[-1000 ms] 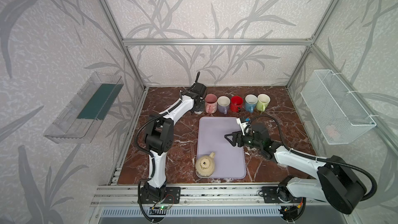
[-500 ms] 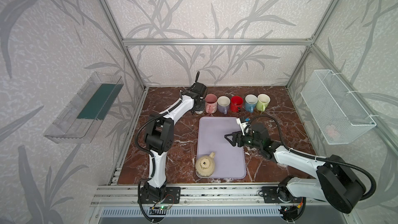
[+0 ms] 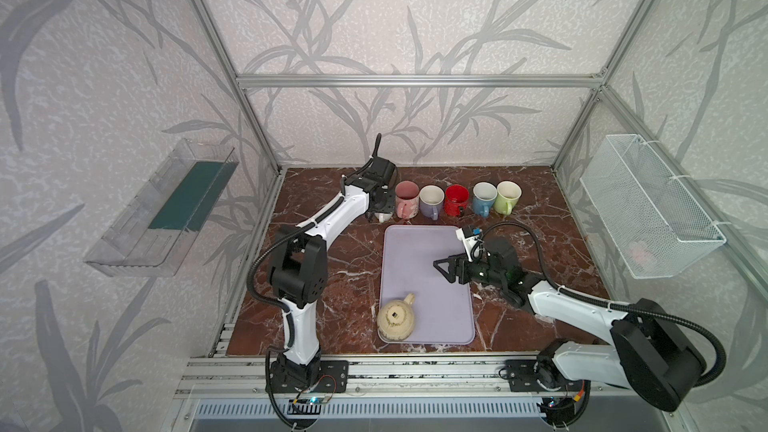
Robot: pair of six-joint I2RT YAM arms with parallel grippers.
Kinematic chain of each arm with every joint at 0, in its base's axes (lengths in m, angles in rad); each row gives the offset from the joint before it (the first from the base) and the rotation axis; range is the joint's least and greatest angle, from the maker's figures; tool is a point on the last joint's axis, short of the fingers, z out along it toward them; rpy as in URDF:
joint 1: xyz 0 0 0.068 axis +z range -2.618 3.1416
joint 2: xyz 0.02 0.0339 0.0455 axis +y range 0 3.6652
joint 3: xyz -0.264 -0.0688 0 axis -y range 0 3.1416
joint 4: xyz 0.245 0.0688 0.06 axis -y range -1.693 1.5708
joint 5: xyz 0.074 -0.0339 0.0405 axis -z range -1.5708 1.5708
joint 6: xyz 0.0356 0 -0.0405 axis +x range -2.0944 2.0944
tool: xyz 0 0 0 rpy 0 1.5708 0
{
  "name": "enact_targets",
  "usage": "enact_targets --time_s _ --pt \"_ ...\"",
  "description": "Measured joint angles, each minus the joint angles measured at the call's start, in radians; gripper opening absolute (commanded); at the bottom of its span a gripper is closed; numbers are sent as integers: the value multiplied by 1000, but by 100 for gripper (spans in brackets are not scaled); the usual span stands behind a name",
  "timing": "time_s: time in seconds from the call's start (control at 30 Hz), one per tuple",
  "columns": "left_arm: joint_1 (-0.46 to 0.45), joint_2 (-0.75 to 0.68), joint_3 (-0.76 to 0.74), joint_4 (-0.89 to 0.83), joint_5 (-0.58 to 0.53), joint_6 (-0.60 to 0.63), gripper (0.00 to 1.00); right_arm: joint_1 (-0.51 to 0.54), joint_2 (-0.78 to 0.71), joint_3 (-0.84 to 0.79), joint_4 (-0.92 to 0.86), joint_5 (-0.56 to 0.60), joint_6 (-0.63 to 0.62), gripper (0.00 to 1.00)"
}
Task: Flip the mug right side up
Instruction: 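Open the left gripper and withdraw while the right gripper moves toward the cream mug, then move the right gripper over the cream mug lying on the tray and lower it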
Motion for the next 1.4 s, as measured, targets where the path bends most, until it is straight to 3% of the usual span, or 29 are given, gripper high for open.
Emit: enact_targets --time_s 0.43,0.77,1.13,1.4 --pt "-42 -419 -270 51 60 -21 52 51 -38 136 -241 19 -107 77" --pt "-78 -697 -450 15 82 -26 55 246 -39 169 -436 97 -212 81" --pt "-79 -914 -616 -27 109 -33 56 401 10 275 -536 171 -262 91" --pt "-97 -1037 -734 -63 170 -79 56 407 81 363 -650 251 -340 91"
